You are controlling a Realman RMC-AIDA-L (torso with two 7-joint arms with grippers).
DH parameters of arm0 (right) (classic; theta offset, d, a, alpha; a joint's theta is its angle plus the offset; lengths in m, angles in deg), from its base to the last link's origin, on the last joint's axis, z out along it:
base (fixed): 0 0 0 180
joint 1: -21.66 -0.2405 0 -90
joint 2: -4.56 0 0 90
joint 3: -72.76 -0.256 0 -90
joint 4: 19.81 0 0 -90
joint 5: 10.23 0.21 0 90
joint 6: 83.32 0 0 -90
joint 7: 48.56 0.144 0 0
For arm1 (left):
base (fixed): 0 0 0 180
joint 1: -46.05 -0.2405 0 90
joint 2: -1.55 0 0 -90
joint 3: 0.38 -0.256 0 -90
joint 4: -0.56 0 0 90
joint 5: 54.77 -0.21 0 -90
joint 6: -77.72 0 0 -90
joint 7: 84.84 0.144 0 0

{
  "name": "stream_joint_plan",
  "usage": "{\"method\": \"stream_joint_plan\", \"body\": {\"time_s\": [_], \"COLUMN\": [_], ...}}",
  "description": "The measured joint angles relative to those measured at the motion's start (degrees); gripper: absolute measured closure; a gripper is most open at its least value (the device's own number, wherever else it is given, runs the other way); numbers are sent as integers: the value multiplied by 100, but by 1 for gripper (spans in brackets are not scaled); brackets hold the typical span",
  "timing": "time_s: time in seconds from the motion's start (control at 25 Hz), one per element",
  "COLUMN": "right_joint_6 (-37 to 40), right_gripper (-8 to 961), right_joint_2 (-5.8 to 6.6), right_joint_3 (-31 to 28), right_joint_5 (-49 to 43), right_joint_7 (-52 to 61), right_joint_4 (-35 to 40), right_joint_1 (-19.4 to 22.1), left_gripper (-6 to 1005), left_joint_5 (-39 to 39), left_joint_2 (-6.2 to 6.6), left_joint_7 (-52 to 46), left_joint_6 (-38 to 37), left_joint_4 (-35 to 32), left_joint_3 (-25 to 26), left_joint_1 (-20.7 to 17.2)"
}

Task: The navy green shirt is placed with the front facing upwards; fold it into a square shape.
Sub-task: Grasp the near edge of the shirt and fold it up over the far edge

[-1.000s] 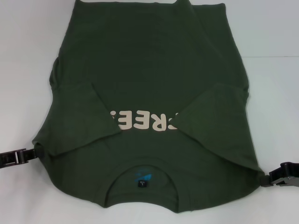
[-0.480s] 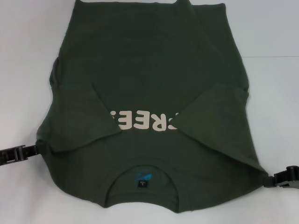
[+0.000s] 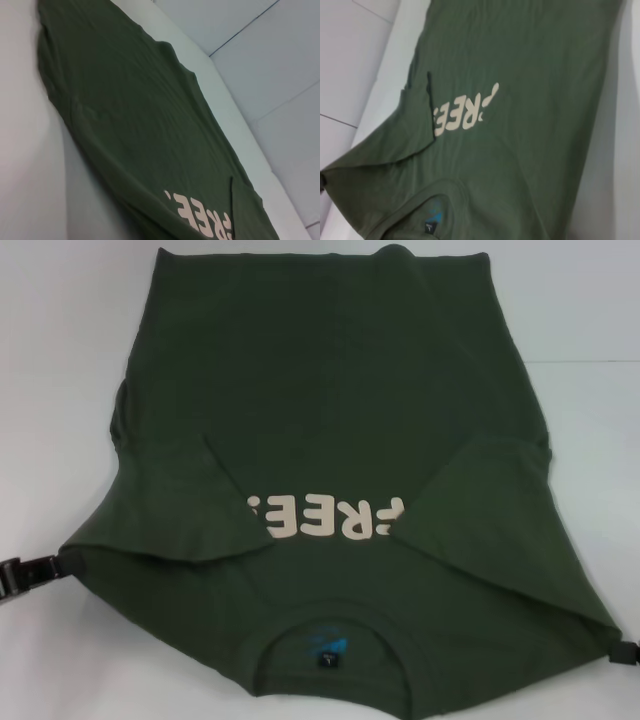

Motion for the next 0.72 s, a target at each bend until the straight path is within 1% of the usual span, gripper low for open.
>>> {"method": "stream_joint_plan", "body": {"time_s": [0.08, 0.32, 0.52, 0.72], "right_joint_6": [97, 335, 552, 743], "right_gripper": [950, 949, 948, 949], "right_joint_2": [3, 2, 1, 32], "right_joint_3": [-135, -411, -532, -598], "right_joint_5": [1, 3, 4, 3], "right_joint_7": [-192, -766, -1011, -1201], "right_joint_4": [1, 3, 3, 3], "right_joint_1": [123, 450, 650, 874], "left_gripper": [979, 979, 979, 979], "left_joint_5": [0, 16, 18, 18], "left_joint_2": [-3, -46, -53, -87], "left_joint_7": [-1, 19, 62, 94], "left_joint_6": [-58, -416, -772, -975], "left_joint_4": [0, 3, 3, 3], "left_joint_3": [28, 193, 370, 483], "left_joint_1": [-26, -270, -455, -621]}}
